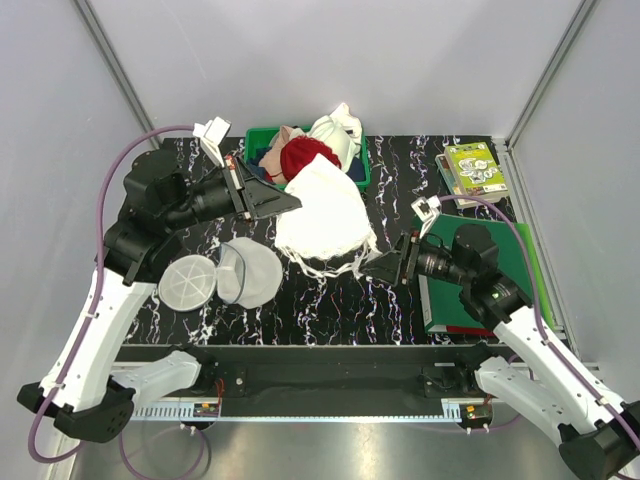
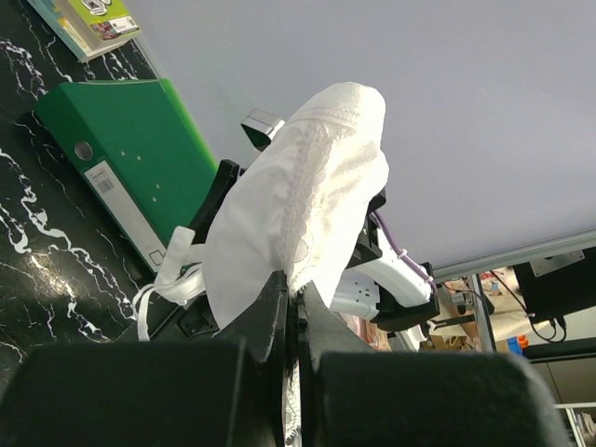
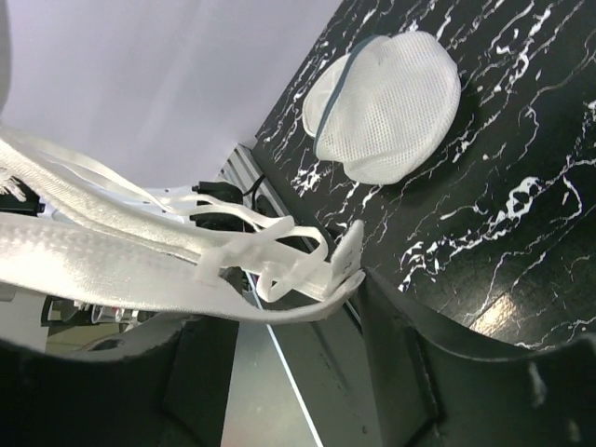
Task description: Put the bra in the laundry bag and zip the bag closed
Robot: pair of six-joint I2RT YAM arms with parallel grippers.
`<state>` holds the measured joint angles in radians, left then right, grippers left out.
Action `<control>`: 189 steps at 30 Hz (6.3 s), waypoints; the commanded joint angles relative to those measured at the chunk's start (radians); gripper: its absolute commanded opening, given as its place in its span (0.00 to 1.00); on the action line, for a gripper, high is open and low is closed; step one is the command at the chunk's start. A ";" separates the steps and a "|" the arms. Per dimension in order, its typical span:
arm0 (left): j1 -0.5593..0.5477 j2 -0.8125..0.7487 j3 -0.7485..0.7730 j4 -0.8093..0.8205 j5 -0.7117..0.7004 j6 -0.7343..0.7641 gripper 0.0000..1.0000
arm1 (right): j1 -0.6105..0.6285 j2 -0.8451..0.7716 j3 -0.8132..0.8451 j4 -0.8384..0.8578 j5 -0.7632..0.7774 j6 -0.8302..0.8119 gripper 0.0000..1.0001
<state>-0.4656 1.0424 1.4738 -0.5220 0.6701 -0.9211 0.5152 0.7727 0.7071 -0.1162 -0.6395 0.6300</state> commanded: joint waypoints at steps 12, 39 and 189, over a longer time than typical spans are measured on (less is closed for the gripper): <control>0.036 0.005 -0.134 0.033 -0.075 0.177 0.00 | 0.003 -0.013 0.020 -0.129 -0.046 0.068 0.00; -0.209 0.379 -0.754 0.636 -0.250 0.220 0.00 | 0.003 0.549 0.295 -0.562 0.017 0.154 0.00; 0.148 -0.032 -0.585 -0.322 -0.677 0.337 0.92 | 0.276 0.264 0.235 -0.523 0.457 0.034 0.00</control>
<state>-0.3950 0.9672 0.9695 -0.9627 -0.0525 -0.5503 0.8234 1.0584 0.9188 -0.5880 -0.2611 0.6250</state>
